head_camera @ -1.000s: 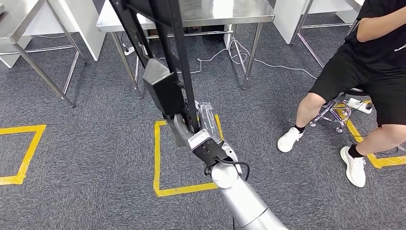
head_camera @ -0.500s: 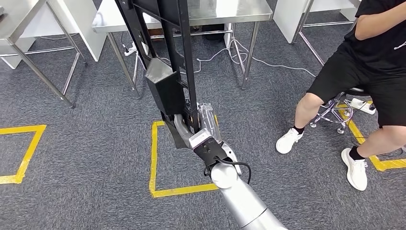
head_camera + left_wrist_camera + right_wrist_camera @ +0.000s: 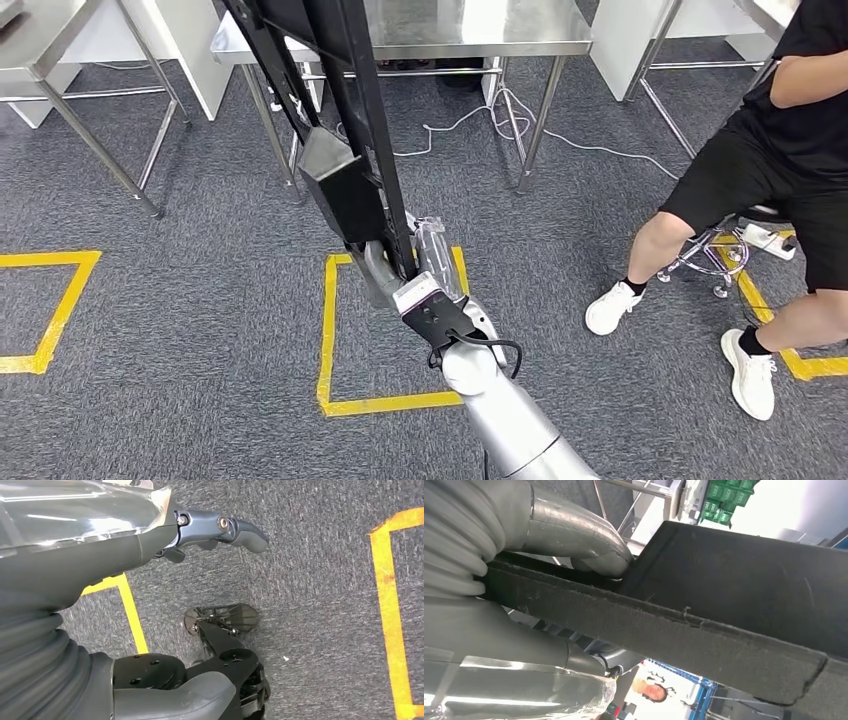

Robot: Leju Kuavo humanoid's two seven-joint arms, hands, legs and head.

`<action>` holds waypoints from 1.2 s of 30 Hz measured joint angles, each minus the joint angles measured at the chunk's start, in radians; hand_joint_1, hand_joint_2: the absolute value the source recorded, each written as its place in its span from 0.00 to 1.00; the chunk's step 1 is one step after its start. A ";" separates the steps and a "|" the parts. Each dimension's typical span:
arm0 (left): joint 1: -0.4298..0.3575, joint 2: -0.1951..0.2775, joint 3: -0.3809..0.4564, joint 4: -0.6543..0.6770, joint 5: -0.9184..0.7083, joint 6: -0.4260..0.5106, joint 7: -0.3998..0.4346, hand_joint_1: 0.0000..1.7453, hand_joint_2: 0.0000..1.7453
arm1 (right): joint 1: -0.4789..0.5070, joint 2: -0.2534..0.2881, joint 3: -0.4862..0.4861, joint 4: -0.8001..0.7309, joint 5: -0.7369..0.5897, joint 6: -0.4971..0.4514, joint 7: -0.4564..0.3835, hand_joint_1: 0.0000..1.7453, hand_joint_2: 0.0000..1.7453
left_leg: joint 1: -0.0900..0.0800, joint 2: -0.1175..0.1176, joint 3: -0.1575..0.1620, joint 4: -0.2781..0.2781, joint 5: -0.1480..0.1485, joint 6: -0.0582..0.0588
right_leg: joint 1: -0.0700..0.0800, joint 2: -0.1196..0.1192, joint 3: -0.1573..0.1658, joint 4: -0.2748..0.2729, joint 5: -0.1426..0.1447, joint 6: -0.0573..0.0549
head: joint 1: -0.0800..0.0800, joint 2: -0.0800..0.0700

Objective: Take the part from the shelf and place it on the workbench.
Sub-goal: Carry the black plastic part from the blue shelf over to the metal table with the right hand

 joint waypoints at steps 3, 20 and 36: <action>-0.001 -0.001 0.000 0.000 -0.002 0.000 0.004 0.00 1.00 | 0.000 -0.001 0.000 0.000 0.000 -0.001 0.000 1.00 1.00 | -0.003 -0.006 0.001 0.017 -0.023 -0.019 | -0.002 0.001 0.057 -0.126 0.051 -0.011 | 0.001 0.000; -0.003 0.000 -0.001 -0.001 -0.018 -0.001 0.015 0.00 1.00 | 0.016 0.005 -0.001 -0.011 0.006 -0.004 0.002 1.00 1.00 | 0.000 0.016 -0.058 0.026 0.020 -0.028 | 0.001 0.004 0.150 -0.139 -0.017 -0.030 | -0.011 0.000; -0.005 -0.007 -0.001 0.000 -0.017 -0.001 0.016 0.00 1.00 | 0.014 -0.002 -0.001 -0.015 0.006 -0.004 0.002 1.00 1.00 | -0.015 -0.004 0.045 0.022 -0.059 -0.011 | 0.016 0.004 0.052 -0.143 0.069 -0.058 | -0.004 0.000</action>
